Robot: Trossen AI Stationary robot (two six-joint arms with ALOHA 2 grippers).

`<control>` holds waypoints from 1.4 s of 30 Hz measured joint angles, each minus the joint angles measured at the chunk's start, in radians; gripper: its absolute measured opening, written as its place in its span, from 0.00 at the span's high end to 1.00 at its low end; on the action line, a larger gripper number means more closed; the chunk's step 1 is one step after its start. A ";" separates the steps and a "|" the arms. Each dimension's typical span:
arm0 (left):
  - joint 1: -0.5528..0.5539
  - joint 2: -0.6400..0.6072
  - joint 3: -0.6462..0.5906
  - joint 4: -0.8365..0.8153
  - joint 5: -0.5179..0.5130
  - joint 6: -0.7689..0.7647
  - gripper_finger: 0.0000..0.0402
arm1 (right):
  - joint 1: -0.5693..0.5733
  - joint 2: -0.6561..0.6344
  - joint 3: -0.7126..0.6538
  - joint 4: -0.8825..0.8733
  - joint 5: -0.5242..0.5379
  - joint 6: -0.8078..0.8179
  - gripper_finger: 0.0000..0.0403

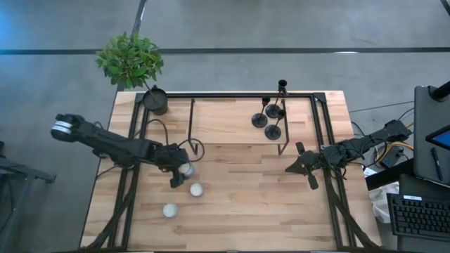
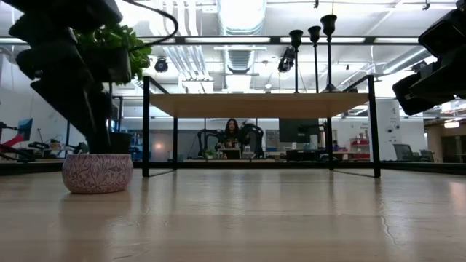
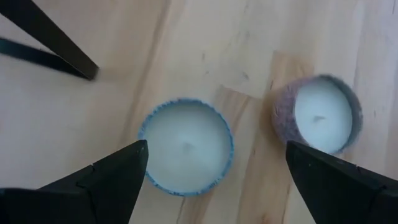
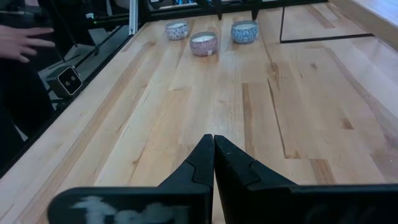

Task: Pick & Place candle stick holders
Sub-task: Put the blue scented candle on the shelf

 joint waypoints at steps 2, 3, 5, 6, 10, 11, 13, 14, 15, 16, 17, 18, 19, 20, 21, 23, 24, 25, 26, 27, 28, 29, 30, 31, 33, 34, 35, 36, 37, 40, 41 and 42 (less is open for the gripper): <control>0.007 0.022 0.000 0.001 0.023 0.004 0.06 | 0.000 0.000 0.000 0.000 0.000 0.000 0.98; 0.010 0.032 0.000 0.002 0.030 0.007 0.06 | 0.000 0.000 0.000 0.000 0.000 0.000 0.98; 0.015 0.051 0.000 0.003 0.033 0.013 0.06 | 0.000 0.000 0.000 0.000 0.000 0.000 0.98; 0.017 0.057 0.000 0.003 0.033 0.016 0.06 | 0.000 0.000 0.000 0.000 0.000 0.000 0.98; 0.022 0.065 0.000 0.005 0.026 0.010 0.07 | 0.000 0.000 0.000 0.000 0.000 0.000 0.98; 0.022 0.065 0.000 0.006 0.023 0.009 0.07 | 0.000 0.000 0.000 0.000 0.000 0.000 0.98; 0.022 0.062 0.000 0.010 0.023 0.011 0.07 | 0.000 0.000 0.000 0.000 0.000 0.000 0.98; 0.022 0.057 0.000 0.011 0.022 0.011 0.07 | 0.000 0.000 0.000 0.000 0.000 0.000 0.98; 0.022 0.052 0.001 0.010 0.017 0.011 0.07 | 0.000 0.000 0.000 0.000 0.000 0.000 0.98; 0.022 0.045 0.003 0.010 0.008 0.012 0.07 | 0.000 0.000 0.000 0.000 0.000 0.000 0.98; 0.021 0.037 0.007 0.010 0.000 0.021 0.07 | 0.000 0.000 0.000 0.000 0.000 0.000 0.98; 0.021 0.029 0.013 0.010 -0.016 0.037 0.07 | 0.000 0.000 0.000 0.000 0.000 0.000 0.98; 0.019 0.019 0.018 0.010 -0.031 0.052 0.07 | 0.000 0.000 0.000 0.000 0.000 0.000 0.98; 0.018 0.009 0.023 0.009 -0.045 0.060 0.07 | 0.000 0.000 0.000 0.000 0.000 0.000 0.98; 0.018 -0.001 0.027 0.003 -0.054 0.061 0.07 | 0.000 0.000 0.000 0.000 0.000 0.000 0.98; 0.019 -0.016 0.029 -0.023 -0.064 0.050 0.07 | 0.000 0.000 0.000 0.000 0.000 0.000 0.98; 0.022 -0.023 0.029 -0.044 -0.067 0.034 0.07 | 0.000 0.000 0.000 0.000 0.000 0.000 0.98; 0.023 -0.031 0.027 -0.060 -0.071 0.014 0.07 | 0.000 0.000 0.000 0.000 0.000 0.000 0.98; 0.023 -0.039 0.025 -0.067 -0.080 -0.008 0.07 | 0.000 0.000 0.000 0.000 0.000 0.000 0.98; 0.023 -0.045 0.022 -0.069 -0.090 -0.035 0.07 | 0.000 0.000 0.000 0.000 0.000 0.000 0.98; 0.023 -0.048 0.020 -0.070 -0.092 -0.055 0.07 | 0.000 0.000 0.000 0.000 0.000 0.000 0.98; 0.023 -0.049 0.019 -0.072 -0.093 -0.063 0.07 | 0.000 0.000 0.000 0.000 0.000 0.000 0.98; 0.023 -0.051 0.019 -0.072 -0.094 -0.061 0.07 | 0.000 0.000 0.000 0.000 0.000 0.000 0.98; 0.024 -0.052 0.019 -0.067 -0.096 -0.053 0.07 | 0.000 0.000 0.000 0.000 0.000 0.000 0.98; 0.024 -0.054 0.023 -0.053 -0.105 -0.031 0.07 | 0.000 0.000 0.000 0.000 0.000 0.000 0.98; 0.024 -0.054 0.026 -0.047 -0.108 -0.023 0.07 | 0.000 0.000 0.000 0.000 0.000 0.000 0.98; 0.024 -0.055 0.027 -0.045 -0.109 -0.021 0.07 | 0.000 0.000 0.000 0.000 0.000 0.000 0.98; 0.024 -0.055 0.027 -0.045 -0.109 -0.020 0.07 | 0.000 0.000 0.000 0.000 0.000 0.000 0.98; 0.025 -0.055 0.027 -0.046 -0.109 -0.021 0.07 | 0.000 0.000 0.000 0.000 0.000 0.000 0.98; 0.030 -0.055 0.027 -0.046 -0.117 -0.020 0.07 | 0.000 0.000 0.000 0.000 0.000 0.000 0.98; 0.030 -0.055 0.027 -0.046 -0.116 -0.025 0.07 | 0.000 0.000 0.000 0.000 0.000 0.000 0.98; 0.030 -0.055 0.027 -0.046 -0.114 -0.030 0.07 | 0.000 0.000 0.000 0.000 0.000 0.000 0.98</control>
